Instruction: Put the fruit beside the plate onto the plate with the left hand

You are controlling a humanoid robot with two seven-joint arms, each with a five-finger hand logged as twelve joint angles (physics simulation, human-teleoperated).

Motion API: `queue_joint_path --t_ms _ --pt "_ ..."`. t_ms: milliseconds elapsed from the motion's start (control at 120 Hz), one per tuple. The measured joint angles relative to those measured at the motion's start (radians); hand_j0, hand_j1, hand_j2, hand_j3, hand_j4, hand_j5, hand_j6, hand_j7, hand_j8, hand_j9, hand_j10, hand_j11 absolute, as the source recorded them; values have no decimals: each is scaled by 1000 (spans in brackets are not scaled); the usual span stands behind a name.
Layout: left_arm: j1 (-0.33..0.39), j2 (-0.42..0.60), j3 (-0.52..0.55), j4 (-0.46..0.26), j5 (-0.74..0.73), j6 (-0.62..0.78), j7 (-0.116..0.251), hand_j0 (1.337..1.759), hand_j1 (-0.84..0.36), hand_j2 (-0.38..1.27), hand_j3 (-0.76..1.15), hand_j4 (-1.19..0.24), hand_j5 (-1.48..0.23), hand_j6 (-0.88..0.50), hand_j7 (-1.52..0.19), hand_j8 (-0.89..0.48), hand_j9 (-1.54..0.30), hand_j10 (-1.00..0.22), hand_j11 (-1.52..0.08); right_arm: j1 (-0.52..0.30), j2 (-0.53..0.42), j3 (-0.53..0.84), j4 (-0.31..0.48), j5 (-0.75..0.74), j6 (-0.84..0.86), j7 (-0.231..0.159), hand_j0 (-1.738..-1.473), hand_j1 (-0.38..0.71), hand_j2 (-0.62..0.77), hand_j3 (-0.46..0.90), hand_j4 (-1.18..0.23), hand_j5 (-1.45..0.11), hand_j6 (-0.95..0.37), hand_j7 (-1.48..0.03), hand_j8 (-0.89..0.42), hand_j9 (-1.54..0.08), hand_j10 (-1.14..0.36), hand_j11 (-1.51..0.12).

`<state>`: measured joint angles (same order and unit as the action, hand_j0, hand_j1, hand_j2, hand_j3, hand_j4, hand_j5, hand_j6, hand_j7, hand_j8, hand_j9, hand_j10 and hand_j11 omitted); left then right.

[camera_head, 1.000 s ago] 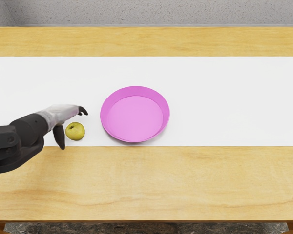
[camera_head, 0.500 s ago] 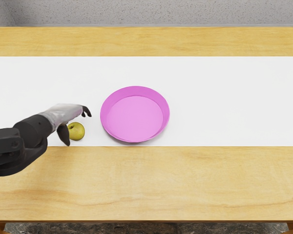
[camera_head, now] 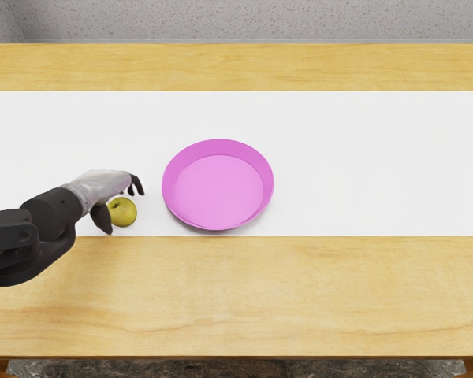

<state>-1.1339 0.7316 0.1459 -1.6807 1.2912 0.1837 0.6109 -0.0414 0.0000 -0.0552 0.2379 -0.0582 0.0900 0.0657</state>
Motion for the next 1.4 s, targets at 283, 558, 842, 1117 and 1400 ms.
queue_joint_path --t_ms 283,558,842,1117,1400 --pt "11 -24 -1 7 4 0 0 1658 -197 96 0 -461 -596 -462 -596 -462 -596 -461 -596 0 0 0 0 0 0 0 -1658 -331 -3 0 -15 -20 -15 -20 -15 -20 -15 -20" --pt "13 -22 0 7 5 -1 0 1656 -258 130 0 -544 -724 -498 -725 -445 -721 -546 -722 0 0 0 0 0 -1 0 -1658 -331 -3 0 -15 -20 -15 -20 -15 -20 -15 -20" --pt "16 -15 -1 12 7 -2 0 1652 -273 177 0 -637 -843 -449 -850 -389 -859 -628 -860 0 0 0 0 0 -1 0 -1658 -331 -3 0 -15 -20 -15 -20 -15 -20 -15 -20" --pt "-34 -12 -11 24 1 -9 0 1654 -297 302 0 -646 -906 -435 -890 -377 -889 -638 -887 0 0 0 0 0 -1 0 -1658 -331 -3 0 -15 -20 -15 -20 -15 -20 -15 -20" --pt "-133 -40 -47 30 -6 -14 0 1655 -320 383 0 -646 -897 -452 -879 -403 -878 -649 -877 0 0 0 0 0 -1 0 -1658 -331 -3 0 -15 -20 -15 -20 -15 -20 -15 -20"
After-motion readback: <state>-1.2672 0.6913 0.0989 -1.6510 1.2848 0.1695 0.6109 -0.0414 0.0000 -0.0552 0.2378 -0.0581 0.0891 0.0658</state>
